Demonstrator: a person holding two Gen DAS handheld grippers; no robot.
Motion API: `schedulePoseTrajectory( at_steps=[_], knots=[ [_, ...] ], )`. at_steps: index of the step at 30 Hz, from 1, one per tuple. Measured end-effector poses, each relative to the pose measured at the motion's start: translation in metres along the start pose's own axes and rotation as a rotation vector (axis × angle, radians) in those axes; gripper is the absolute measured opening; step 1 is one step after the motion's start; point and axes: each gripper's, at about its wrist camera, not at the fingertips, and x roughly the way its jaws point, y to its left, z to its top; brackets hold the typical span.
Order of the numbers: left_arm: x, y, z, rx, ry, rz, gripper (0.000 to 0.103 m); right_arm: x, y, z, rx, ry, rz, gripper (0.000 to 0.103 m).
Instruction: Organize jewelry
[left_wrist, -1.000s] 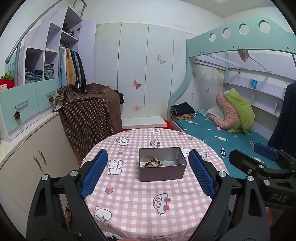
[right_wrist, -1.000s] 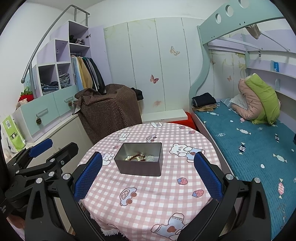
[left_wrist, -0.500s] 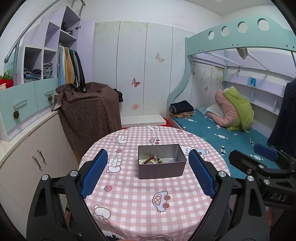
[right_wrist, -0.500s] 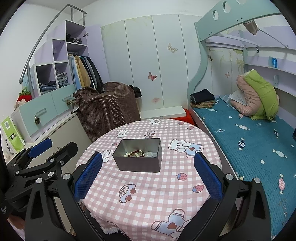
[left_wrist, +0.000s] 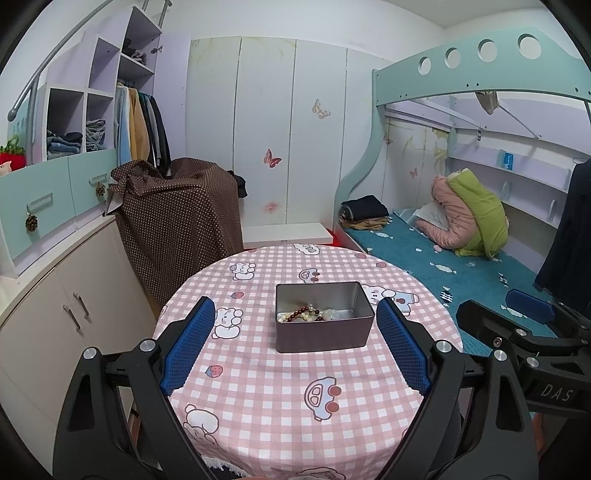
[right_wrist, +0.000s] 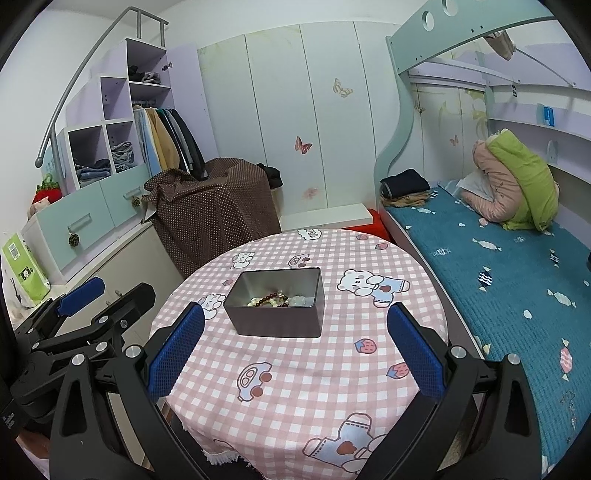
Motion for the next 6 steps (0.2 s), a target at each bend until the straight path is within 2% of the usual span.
schedulePoseTrajectory(
  at_steps=[6],
  knots=[
    [-0.0003,0.0001,-0.0004,0.0,-0.003,0.0,0.089,0.0013,-0.0004,0.0005,0.0,0.0,0.001,0.095]
  ],
)
